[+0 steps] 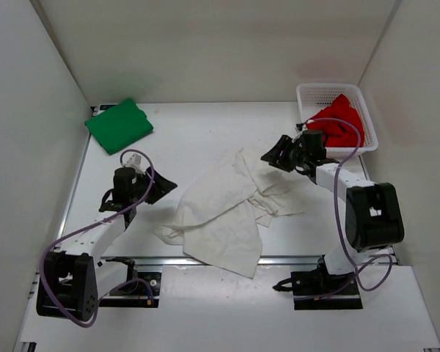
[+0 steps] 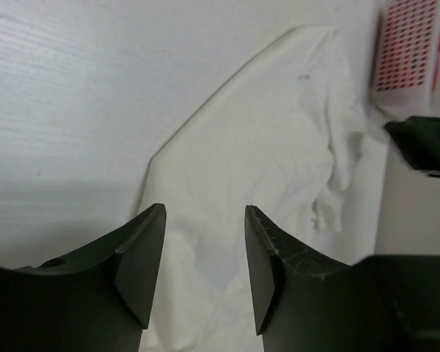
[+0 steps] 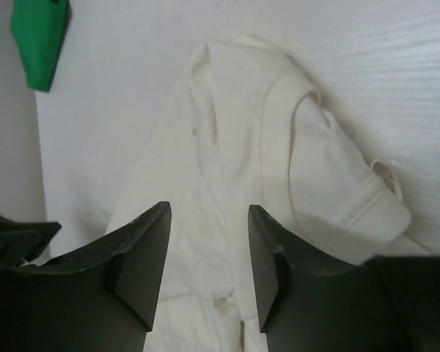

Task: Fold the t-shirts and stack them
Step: Move the tshirt to the center of the board, then flatten out the tshirt

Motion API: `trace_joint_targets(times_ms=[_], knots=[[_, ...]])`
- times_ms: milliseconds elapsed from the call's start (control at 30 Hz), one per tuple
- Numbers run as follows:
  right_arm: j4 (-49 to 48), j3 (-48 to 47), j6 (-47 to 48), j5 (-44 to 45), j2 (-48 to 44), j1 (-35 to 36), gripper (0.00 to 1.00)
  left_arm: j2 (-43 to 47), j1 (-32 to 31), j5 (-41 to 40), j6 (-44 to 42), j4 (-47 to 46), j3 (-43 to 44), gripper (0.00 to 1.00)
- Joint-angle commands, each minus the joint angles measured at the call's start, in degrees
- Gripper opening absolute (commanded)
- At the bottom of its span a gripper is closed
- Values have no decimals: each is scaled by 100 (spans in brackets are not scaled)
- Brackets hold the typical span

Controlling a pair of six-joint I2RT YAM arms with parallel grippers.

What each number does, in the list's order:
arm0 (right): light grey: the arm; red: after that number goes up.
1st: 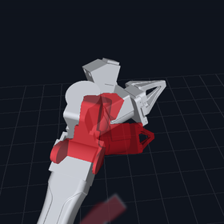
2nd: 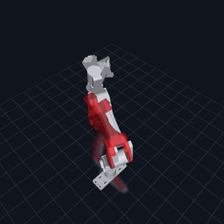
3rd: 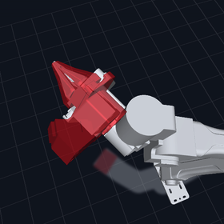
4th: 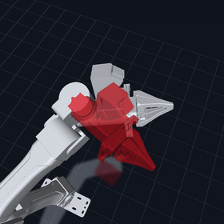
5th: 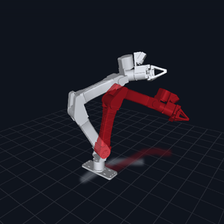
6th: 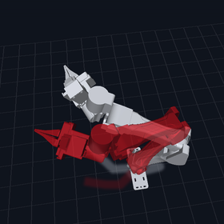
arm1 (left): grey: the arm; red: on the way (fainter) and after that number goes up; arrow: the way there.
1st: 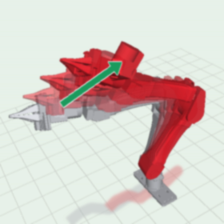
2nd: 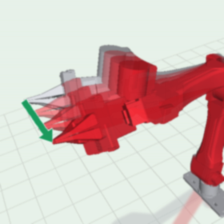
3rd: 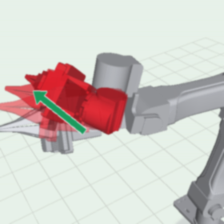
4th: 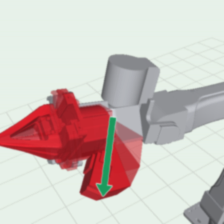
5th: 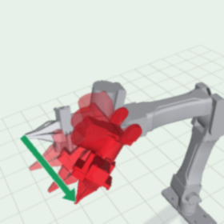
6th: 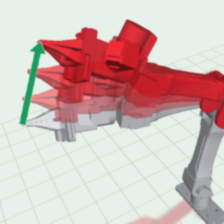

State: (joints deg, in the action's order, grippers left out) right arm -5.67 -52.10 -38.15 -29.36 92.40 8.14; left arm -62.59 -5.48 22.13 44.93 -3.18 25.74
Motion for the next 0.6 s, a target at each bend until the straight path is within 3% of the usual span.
trace_joint_targets(times_ms=[0, 133, 233, 333, 467, 567], knots=[[-25, -433, 456, 1165, -1029, 283, 46, 185, -636, -893, -580, 825, 265, 58], [496, 162, 669, 2292, -1601, 670, 44, 282, -1516, -1981, -1134, 1713, 344, 65], [479, 875, 563, 2400, -1980, 925, 37, 537, -1457, -2169, -1171, 1943, 169, 73], [926, 1228, 747, 3161, -2182, 1206, 37, 940, -1176, -2204, -1162, 2110, -86, 82], [884, 1535, 791, 2569, -2007, 874, 43, 1143, -1148, -2441, -1153, 2199, -402, 97], [840, 1439, 879, 2663, -1744, 996, 46, 968, -1176, -2311, -1048, 2103, -587, 98]])
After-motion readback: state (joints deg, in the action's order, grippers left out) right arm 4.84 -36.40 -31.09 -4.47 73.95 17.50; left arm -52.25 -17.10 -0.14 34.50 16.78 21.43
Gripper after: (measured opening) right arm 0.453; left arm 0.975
